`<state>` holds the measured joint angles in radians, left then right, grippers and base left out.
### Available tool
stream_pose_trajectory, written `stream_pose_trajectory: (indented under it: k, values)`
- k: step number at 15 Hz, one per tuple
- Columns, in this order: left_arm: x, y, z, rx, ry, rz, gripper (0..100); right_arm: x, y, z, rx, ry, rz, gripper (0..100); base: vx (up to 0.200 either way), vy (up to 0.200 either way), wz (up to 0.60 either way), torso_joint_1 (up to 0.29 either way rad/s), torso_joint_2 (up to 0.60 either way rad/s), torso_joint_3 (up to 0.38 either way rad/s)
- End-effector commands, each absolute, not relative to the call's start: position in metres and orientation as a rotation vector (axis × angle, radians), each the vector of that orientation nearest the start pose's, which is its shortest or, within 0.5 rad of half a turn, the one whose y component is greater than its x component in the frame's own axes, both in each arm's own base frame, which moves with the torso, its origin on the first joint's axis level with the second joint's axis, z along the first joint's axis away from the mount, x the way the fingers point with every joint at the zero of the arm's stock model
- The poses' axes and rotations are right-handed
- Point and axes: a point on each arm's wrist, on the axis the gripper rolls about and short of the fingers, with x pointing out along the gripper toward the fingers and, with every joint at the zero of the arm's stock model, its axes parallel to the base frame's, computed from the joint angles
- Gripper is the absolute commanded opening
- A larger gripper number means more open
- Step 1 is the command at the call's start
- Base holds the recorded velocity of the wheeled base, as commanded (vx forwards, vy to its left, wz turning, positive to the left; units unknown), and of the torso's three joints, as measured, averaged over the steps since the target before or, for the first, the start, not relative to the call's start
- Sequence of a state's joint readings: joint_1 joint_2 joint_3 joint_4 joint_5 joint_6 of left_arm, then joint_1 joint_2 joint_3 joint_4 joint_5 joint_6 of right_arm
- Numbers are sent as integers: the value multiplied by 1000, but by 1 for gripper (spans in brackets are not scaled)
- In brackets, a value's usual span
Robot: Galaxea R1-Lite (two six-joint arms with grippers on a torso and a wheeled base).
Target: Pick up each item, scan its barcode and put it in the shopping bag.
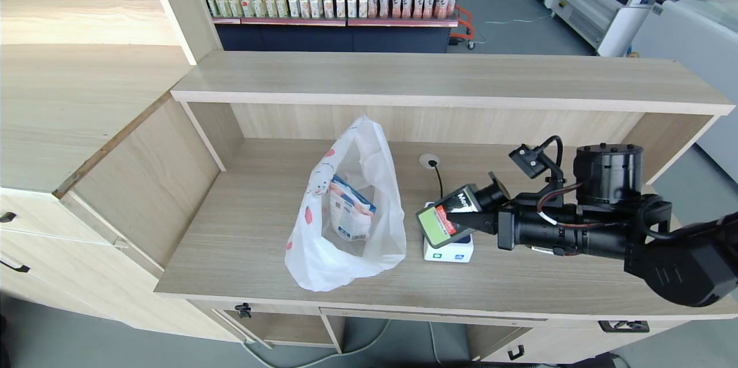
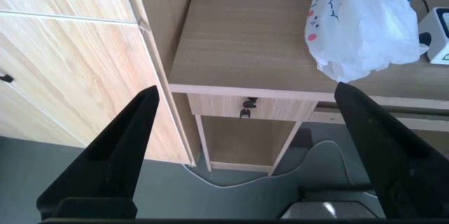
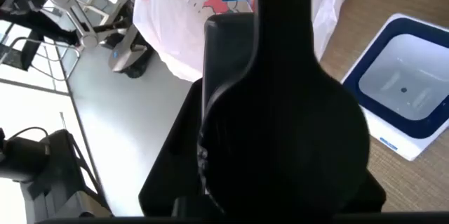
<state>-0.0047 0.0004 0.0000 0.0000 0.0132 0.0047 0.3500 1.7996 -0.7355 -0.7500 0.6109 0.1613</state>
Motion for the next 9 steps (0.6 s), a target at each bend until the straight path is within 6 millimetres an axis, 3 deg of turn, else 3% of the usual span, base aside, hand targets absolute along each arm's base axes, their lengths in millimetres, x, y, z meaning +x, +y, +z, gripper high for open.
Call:
stream_pose_trajectory:
  k: [1, 4, 6, 9]
  values:
    - [-23, 0, 75, 5, 0, 9, 100, 300, 137, 137, 184, 418, 962, 0, 0, 0, 0, 0, 0, 0]
    - [-23, 0, 75, 5, 0, 9, 100, 324, 165, 114, 104, 353, 1034, 0, 0, 0, 0, 0, 0, 0]
    - [-23, 0, 75, 5, 0, 9, 100, 333, 173, 103, 107, 342, 1146, 0, 0, 0, 0, 0, 0, 0]
    - [-23, 0, 75, 5, 0, 9, 100, 339, 176, 80, 86, 378, 1147, 0, 0, 0, 0, 0, 0, 0]
